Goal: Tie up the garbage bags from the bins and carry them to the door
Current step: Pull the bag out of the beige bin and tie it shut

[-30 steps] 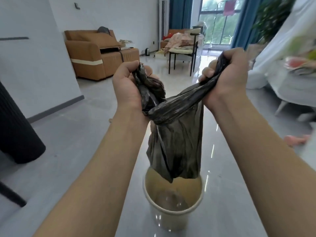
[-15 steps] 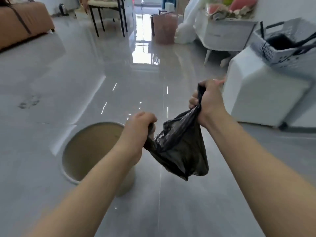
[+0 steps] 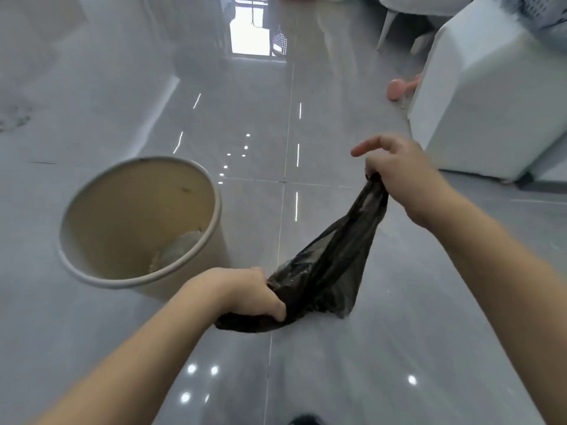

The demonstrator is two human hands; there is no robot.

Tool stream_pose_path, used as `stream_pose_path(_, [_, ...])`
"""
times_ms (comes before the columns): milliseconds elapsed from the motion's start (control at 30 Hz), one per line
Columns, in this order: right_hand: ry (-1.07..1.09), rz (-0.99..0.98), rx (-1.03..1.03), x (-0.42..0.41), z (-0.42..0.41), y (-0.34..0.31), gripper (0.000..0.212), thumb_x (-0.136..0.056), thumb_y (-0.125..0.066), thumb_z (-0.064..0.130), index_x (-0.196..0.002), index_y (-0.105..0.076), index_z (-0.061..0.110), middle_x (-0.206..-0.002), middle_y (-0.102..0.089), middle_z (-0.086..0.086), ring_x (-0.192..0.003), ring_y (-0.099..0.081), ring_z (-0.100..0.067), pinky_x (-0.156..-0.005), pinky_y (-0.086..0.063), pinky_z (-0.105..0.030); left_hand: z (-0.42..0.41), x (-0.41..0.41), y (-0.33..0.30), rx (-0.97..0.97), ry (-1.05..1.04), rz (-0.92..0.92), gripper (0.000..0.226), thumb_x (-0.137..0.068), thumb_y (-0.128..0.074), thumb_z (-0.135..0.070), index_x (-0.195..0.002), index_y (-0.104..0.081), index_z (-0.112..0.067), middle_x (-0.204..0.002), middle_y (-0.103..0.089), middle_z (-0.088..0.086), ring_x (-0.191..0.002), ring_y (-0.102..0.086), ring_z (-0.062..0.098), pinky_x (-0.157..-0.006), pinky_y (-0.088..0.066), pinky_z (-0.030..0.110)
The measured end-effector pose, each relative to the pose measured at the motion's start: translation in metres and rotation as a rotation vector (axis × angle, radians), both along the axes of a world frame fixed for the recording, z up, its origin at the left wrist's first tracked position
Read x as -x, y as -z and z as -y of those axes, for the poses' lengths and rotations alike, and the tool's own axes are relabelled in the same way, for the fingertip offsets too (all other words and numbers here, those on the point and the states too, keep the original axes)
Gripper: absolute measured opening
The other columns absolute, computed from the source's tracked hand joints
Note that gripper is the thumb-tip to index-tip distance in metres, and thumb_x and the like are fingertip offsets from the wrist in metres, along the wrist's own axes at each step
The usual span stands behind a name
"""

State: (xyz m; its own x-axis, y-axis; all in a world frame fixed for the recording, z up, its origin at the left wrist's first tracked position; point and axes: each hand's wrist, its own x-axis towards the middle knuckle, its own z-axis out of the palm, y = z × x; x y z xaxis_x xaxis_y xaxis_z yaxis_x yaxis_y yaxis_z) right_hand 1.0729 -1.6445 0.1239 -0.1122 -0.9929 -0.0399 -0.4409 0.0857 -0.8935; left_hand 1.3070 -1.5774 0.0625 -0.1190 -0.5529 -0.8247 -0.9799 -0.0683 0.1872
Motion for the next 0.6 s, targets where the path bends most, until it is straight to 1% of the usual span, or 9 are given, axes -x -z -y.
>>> stream_pose_path(67, [0.019,0.068,0.08,0.005,0.0,-0.012,0.021,-0.061,-0.049,0.015,-0.057,-0.065,0.027,-0.045,-0.051,0.012,-0.058,-0.053,-0.02,-0.063,-0.046,-0.033,-0.004,0.009,0.012,0.068,-0.02,0.031,0.071,-0.065,-0.06,-0.064,-0.113,-0.034,-0.017,-0.088,-0.059,0.0,-0.079,-0.059,0.019,-0.062,-0.046,0.031])
stream_pose_path(100, [0.048,0.089,0.131,0.008,0.001,-0.015,0.018,-0.061,-0.049,0.014,-0.054,-0.061,0.025,-0.045,-0.05,0.012,-0.059,-0.051,-0.02,-0.064,-0.045,-0.034,-0.007,0.014,0.019,0.119,-0.026,0.024,0.068,-0.068,-0.058,-0.064,-0.109,-0.033,-0.016,-0.086,-0.058,-0.001,-0.078,-0.058,0.02,-0.064,-0.046,0.032])
stream_pose_path(167, [0.092,0.027,0.185,0.01,0.001,-0.016,0.013,-0.061,-0.047,0.015,-0.057,-0.056,0.022,-0.047,-0.048,0.013,-0.053,-0.047,-0.014,-0.056,-0.041,-0.023,-0.013,0.02,0.03,0.227,0.03,0.027,0.043,-0.079,-0.052,-0.058,-0.09,-0.04,-0.019,-0.079,-0.055,-0.003,-0.074,-0.056,0.02,-0.064,-0.045,0.032])
stream_pose_path(233, [0.091,-0.245,0.145,0.015,0.0,-0.009,0.014,-0.068,-0.045,0.02,-0.067,-0.059,0.02,-0.058,-0.056,0.008,-0.057,-0.051,-0.014,-0.054,-0.038,-0.024,-0.015,0.02,0.035,0.352,0.085,0.027,0.025,-0.086,-0.046,-0.04,-0.072,-0.041,-0.021,-0.073,-0.051,-0.003,-0.066,-0.051,0.018,-0.06,-0.04,0.031])
stream_pose_path(300, [0.039,-0.713,0.055,0.015,-0.002,-0.001,0.025,-0.077,-0.044,0.027,-0.091,-0.065,0.021,-0.093,-0.066,-0.005,-0.088,-0.057,-0.027,-0.073,-0.044,-0.033,-0.015,0.014,0.038,0.487,0.071,-0.035,0.021,-0.086,-0.045,-0.029,-0.067,-0.042,-0.02,-0.072,-0.051,-0.001,-0.064,-0.05,0.02,-0.056,-0.038,0.031])
stream_pose_path(333, [-0.053,-0.904,0.04,0.012,-0.005,0.003,0.038,-0.08,-0.041,0.033,-0.109,-0.062,0.021,-0.116,-0.061,-0.011,-0.108,-0.052,-0.032,-0.09,-0.042,-0.04,-0.015,0.01,0.039,0.555,0.06,-0.089,0.021,-0.086,-0.046,-0.027,-0.066,-0.045,-0.019,-0.073,-0.051,0.0,-0.067,-0.051,0.022,-0.056,-0.039,0.031])
stream_pose_path(400, [-0.309,-1.084,0.147,0.003,-0.014,0.015,0.065,-0.08,-0.034,0.046,-0.138,-0.044,0.017,-0.148,-0.034,-0.014,-0.138,-0.028,-0.033,-0.114,-0.015,-0.053,-0.015,0.004,0.04,0.623,0.027,-0.223,0.024,-0.085,-0.048,-0.027,-0.063,-0.046,-0.017,-0.075,-0.051,0.0,-0.071,-0.053,0.024,-0.057,-0.039,0.032])
stream_pose_path(500, [-0.727,-1.221,0.367,-0.015,-0.029,0.038,0.092,-0.081,-0.032,0.07,-0.152,-0.02,0.015,-0.161,-0.013,-0.012,-0.149,-0.005,-0.026,-0.117,0.007,-0.054,-0.017,-0.006,0.032,0.669,-0.121,-0.396,0.027,-0.083,-0.054,-0.029,-0.059,-0.046,-0.02,-0.06,-0.053,-0.004,-0.059,-0.053,0.016,-0.049,-0.035,0.029])
stream_pose_path(600, [-1.038,-1.333,0.241,-0.022,-0.026,0.056,0.117,-0.067,-0.038,0.087,-0.154,0.005,0.021,-0.161,-0.016,-0.006,-0.149,-0.008,-0.023,-0.115,0.019,-0.047,-0.023,-0.015,0.016,0.726,-0.109,-0.491,0.029,-0.084,-0.059,-0.031,-0.061,-0.045,-0.019,-0.055,-0.052,-0.003,-0.055,-0.051,0.012,-0.051,-0.037,0.03])
